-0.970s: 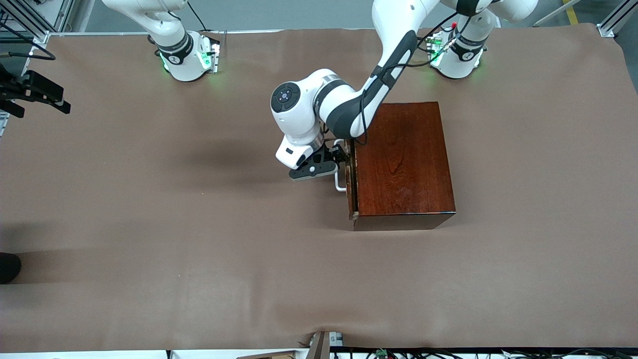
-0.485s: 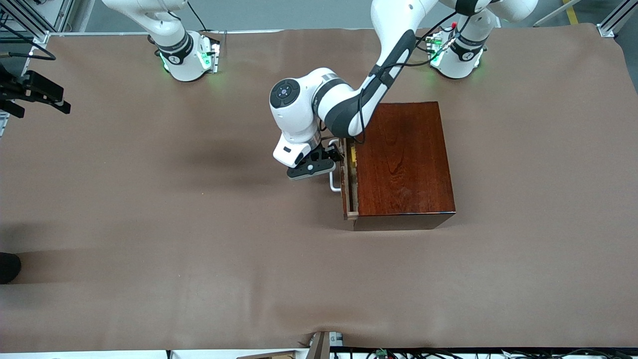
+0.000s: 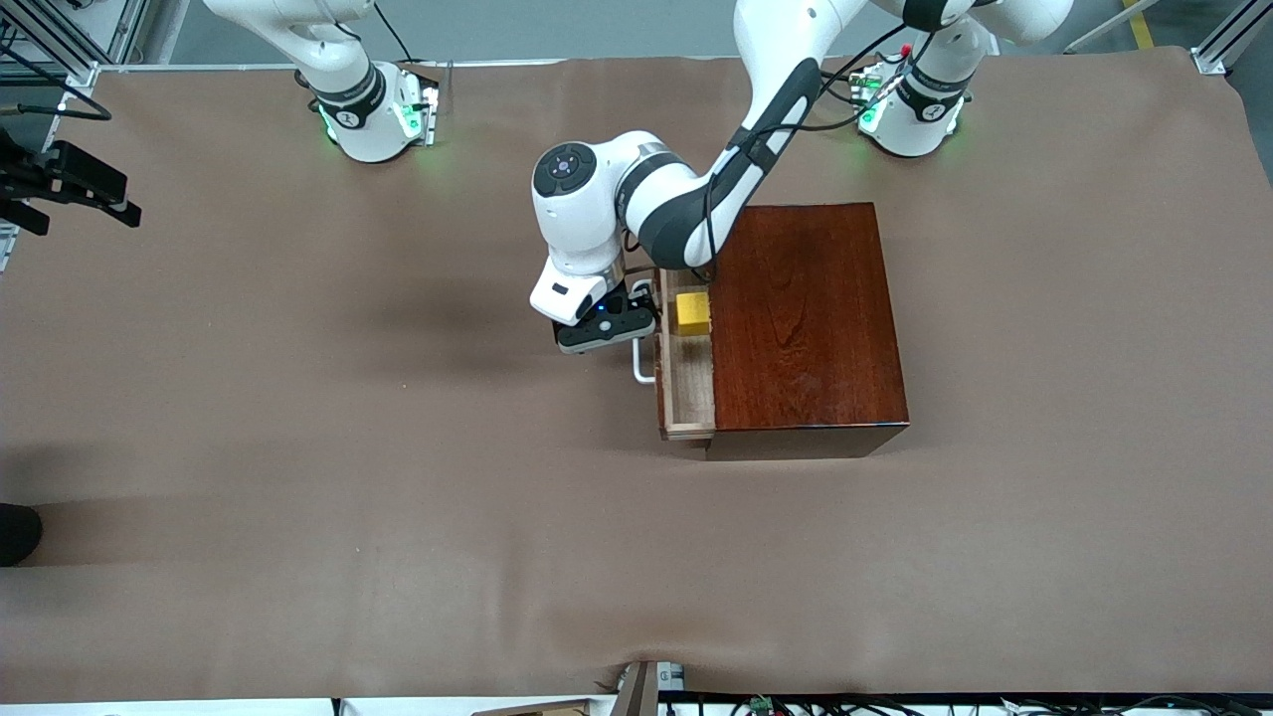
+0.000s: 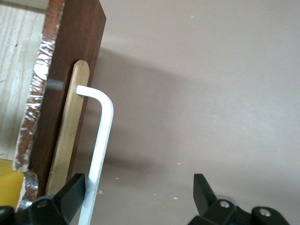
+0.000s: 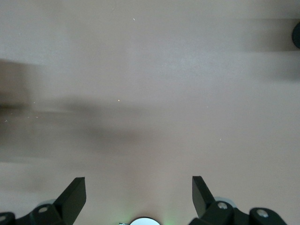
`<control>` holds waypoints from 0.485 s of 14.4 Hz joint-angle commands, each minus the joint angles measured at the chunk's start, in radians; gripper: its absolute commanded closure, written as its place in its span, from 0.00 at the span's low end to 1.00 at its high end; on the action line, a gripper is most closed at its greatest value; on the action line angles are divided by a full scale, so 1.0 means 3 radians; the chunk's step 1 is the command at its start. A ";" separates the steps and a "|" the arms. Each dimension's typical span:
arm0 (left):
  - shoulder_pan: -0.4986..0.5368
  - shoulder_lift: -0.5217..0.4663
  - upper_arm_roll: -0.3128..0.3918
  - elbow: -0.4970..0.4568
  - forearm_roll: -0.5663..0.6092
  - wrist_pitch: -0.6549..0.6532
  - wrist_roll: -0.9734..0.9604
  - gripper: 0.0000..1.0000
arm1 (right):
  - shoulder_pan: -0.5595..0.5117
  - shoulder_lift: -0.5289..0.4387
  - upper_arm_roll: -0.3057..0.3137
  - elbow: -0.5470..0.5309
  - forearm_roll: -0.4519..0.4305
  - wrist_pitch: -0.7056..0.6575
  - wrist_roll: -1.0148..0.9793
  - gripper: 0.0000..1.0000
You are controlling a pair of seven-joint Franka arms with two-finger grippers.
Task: Open drawer, take yellow block, close drawer
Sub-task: 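Pull the drawer handle outward with the left gripper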
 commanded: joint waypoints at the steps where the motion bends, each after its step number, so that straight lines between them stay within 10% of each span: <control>1: -0.0059 0.0227 -0.0070 0.0282 -0.0024 0.0446 -0.0206 0.00 | -0.0068 0.0012 0.0036 0.0028 0.0060 -0.0016 -0.0033 0.00; 7: -0.0074 0.0221 -0.0106 0.0282 -0.0029 0.0600 -0.0278 0.00 | -0.0073 0.0078 0.0036 0.0028 0.0049 -0.0016 -0.0033 0.00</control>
